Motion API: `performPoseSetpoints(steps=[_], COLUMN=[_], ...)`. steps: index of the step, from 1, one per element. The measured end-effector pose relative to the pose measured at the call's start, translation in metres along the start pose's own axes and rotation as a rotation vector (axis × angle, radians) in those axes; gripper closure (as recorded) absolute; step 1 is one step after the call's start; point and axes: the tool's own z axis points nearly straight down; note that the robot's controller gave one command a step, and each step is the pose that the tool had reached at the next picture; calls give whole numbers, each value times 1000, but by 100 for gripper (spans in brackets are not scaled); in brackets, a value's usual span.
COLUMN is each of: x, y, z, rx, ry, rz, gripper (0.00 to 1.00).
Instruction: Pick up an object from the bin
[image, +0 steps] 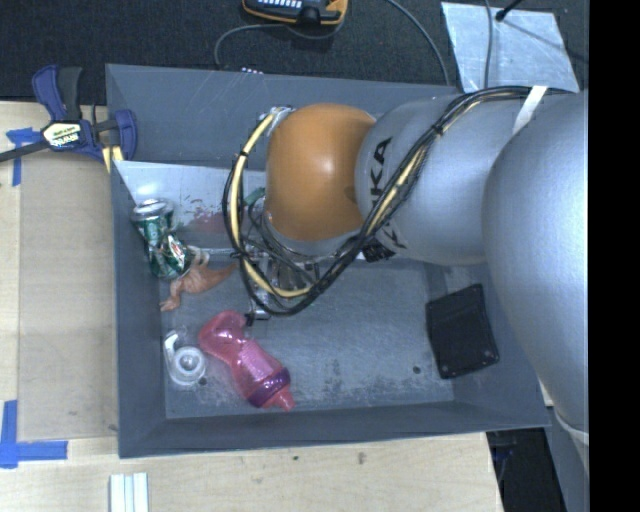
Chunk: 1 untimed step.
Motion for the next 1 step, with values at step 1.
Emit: performPoseSetpoints(steps=[1], x=[-2], y=[-1], z=[-5], rx=[-2], ry=[-8], rz=[3], gripper=[0])
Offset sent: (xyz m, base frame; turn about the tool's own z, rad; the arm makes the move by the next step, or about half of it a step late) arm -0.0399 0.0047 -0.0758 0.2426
